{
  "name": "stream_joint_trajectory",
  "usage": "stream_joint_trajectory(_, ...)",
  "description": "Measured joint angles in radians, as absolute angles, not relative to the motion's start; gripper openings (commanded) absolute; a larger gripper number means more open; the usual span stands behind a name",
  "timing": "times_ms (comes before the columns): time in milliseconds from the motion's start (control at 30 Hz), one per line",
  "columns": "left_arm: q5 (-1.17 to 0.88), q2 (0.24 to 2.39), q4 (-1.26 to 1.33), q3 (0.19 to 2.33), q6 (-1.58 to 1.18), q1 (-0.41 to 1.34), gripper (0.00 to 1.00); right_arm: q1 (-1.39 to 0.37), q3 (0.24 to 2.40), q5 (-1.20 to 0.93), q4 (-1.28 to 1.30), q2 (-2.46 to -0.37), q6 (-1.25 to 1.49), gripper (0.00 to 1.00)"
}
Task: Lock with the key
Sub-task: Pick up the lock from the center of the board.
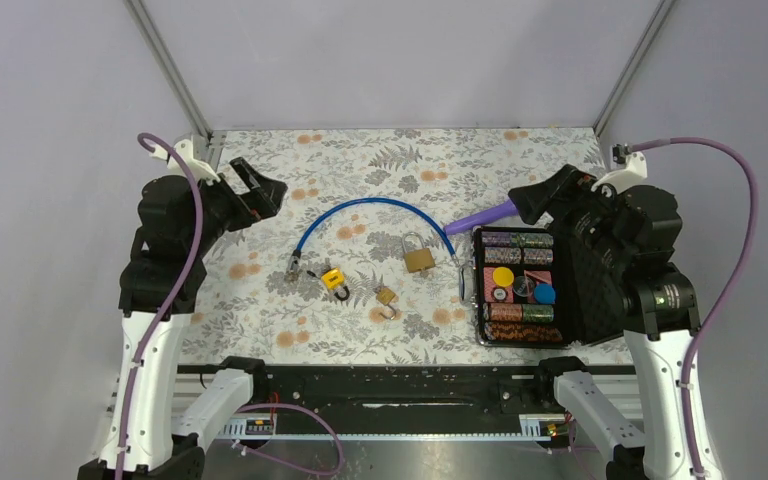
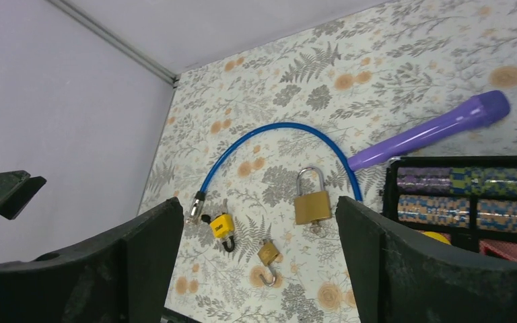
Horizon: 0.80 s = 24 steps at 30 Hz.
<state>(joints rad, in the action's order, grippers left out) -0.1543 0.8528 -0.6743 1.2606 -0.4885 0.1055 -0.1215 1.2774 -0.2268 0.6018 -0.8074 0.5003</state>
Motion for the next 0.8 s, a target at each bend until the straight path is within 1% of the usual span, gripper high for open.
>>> stream_joint_trajectory(200, -0.084, 0.837, -0.722, 1.275, -0.509, 0.105, 0.99, -0.121, 1.233, -0.306, 0.551, -0.824, 0.516, 0.91)
stream_joint_trajectory(400, -0.011, 0.817, -0.747, 1.264, -0.594, 0.104, 0.99, -0.121, 1.229, -0.322, 0.542, -0.839, 0.510, 0.91)
stream_joint_trajectory(500, -0.012, 0.719, -0.632, 1.133, -0.632, 0.103, 0.99, -0.121, 1.217, -0.324, 0.539, -0.837, 0.509, 0.91)
stream_joint_trajectory(600, -0.012, 0.640, -0.605, 1.016, -0.656, 0.103, 0.99, -0.121, 1.195, -0.326, 0.537, -0.837, 0.509, 0.91)
stream_joint_trajectory(700, -0.043, 0.661, -0.592, 0.982, -0.640, 0.103, 0.99, -0.121, 1.178, -0.328, 0.540, -0.837, 0.509, 0.91)
stream_joint_trajectory(800, -0.122, 0.727, -0.566, 0.962, -0.606, 0.103, 0.99, -0.121, 1.168, -0.337, 0.539, -0.838, 0.510, 0.91)
